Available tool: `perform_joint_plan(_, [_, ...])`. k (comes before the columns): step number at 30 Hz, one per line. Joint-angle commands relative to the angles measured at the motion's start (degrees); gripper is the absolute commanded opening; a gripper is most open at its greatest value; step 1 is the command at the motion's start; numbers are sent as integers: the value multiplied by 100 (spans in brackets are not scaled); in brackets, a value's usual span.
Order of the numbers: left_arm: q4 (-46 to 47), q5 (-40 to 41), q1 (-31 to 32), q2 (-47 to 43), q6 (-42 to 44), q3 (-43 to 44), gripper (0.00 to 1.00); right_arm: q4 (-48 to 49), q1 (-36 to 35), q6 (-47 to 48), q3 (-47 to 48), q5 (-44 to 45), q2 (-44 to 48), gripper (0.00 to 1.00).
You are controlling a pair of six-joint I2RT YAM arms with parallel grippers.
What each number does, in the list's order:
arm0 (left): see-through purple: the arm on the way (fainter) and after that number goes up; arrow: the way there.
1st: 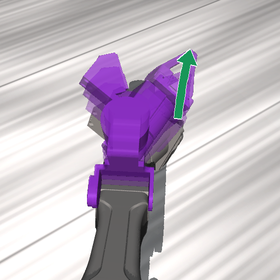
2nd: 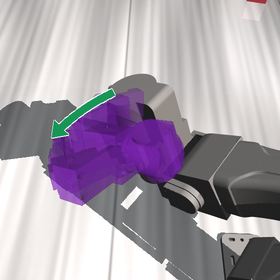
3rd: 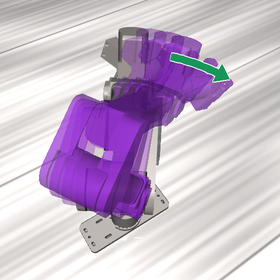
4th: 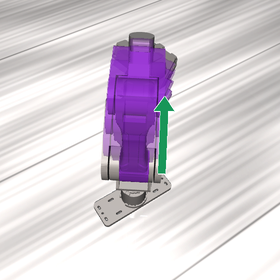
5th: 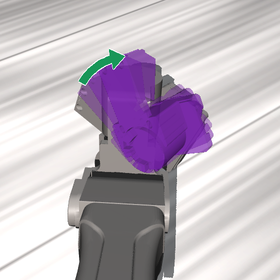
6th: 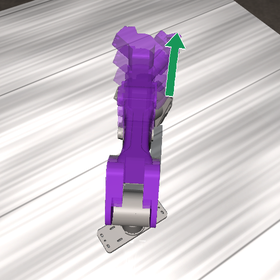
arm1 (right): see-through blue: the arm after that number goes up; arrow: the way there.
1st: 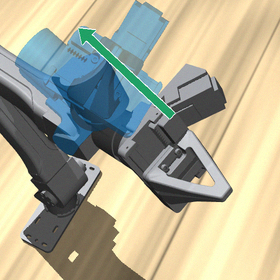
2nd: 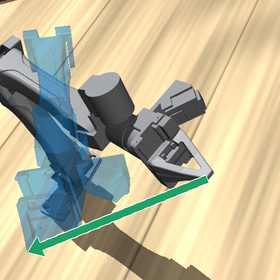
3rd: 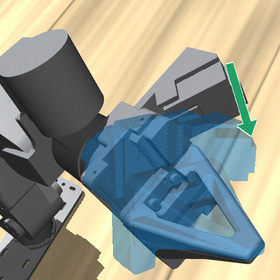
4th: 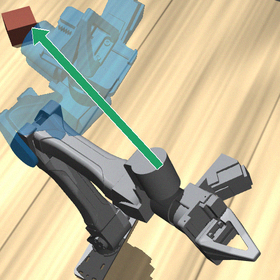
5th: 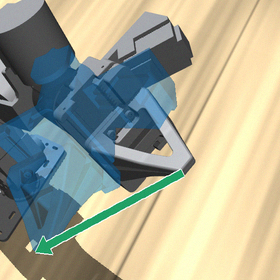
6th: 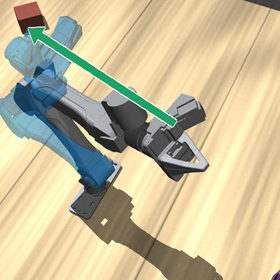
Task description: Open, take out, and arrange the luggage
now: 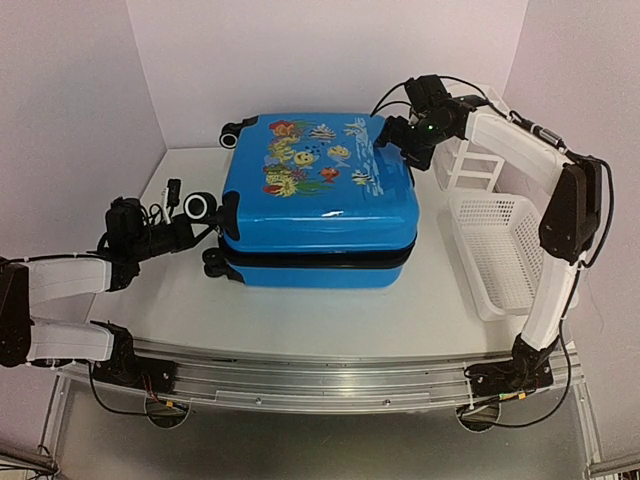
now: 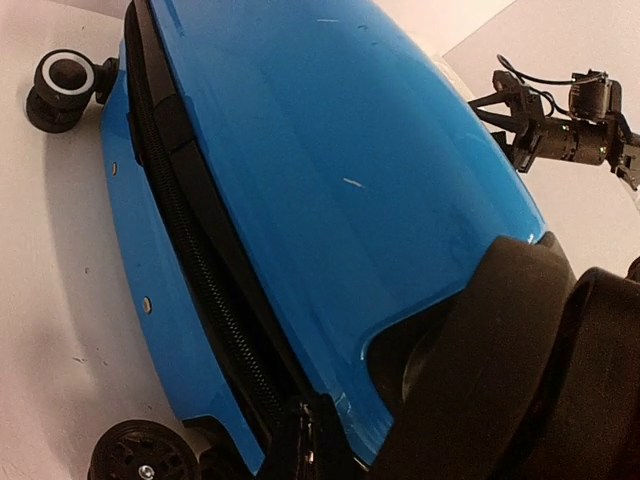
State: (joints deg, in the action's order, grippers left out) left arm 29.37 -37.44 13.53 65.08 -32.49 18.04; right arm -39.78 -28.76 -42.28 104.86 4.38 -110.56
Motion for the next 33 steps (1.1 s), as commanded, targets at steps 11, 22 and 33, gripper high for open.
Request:
perform_joint_plan(11, [1972, -2309, 1, 220, 4954, 1284, 0, -609, -164, 441, 83, -733, -508, 82])
perform_joint_plan(22, [334, -1620, 1878, -978, 5990, 866, 0, -256, -1223, 1955, 1110, 172, -538, 81])
perform_joint_plan(33, [18, -821, 2154, -1266, 5183, 557, 0, 2459, -2267, 4926, -1212, -1768, 1025, 80])
